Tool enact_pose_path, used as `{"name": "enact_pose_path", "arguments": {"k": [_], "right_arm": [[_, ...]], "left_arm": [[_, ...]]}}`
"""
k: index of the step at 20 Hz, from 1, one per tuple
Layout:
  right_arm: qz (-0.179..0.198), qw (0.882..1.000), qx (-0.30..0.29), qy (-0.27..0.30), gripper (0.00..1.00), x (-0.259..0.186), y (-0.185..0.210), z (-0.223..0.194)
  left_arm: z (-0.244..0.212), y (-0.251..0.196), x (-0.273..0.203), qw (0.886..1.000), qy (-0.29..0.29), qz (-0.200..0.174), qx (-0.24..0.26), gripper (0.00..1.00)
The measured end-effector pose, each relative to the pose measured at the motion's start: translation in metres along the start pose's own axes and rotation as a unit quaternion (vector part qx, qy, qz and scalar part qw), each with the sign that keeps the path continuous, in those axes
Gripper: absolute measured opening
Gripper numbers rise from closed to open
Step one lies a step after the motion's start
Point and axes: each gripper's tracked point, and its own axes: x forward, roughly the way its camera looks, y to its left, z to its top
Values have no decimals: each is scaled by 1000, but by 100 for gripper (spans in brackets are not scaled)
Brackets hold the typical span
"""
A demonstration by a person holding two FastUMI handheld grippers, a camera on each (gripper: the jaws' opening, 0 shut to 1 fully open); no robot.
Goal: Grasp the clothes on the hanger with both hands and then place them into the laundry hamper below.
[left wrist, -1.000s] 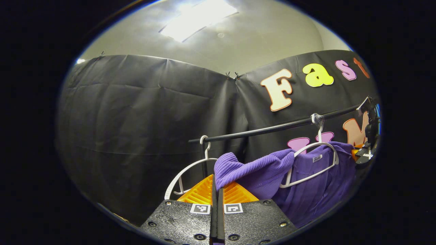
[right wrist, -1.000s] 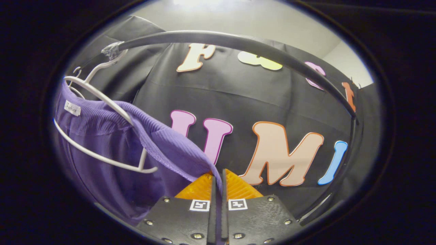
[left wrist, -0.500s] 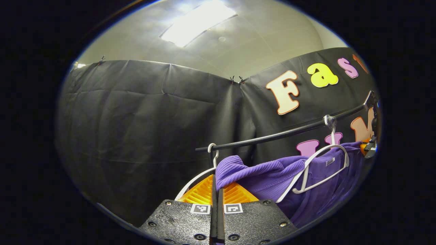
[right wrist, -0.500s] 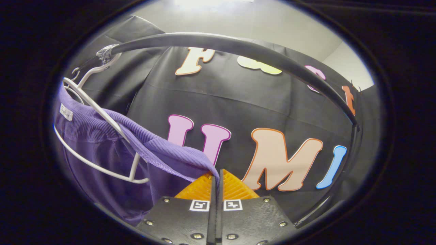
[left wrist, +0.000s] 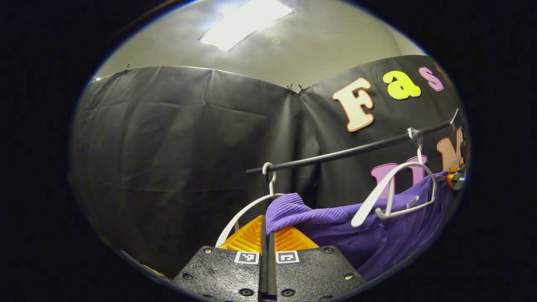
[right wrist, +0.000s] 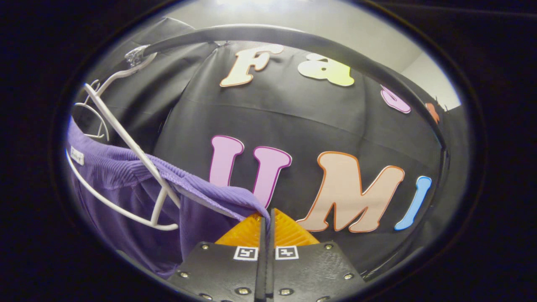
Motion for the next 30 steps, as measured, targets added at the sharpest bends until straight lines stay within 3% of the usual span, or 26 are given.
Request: {"name": "enact_pose_path", "arguments": {"k": [13,25,30], "right_arm": [[-2,999,-2,49,1,-10,1,-50],[38,997,-15,73,0,-48,36,-85],[67,995,-22,66,0,-63,67,-84]], "left_arm": [[-32,-14,-16,999,35,-30,-7,0],[-59,-16,-23,997,66,-41,-6,0],[-75,-38,-22,995,66,-72,3,0]]}}
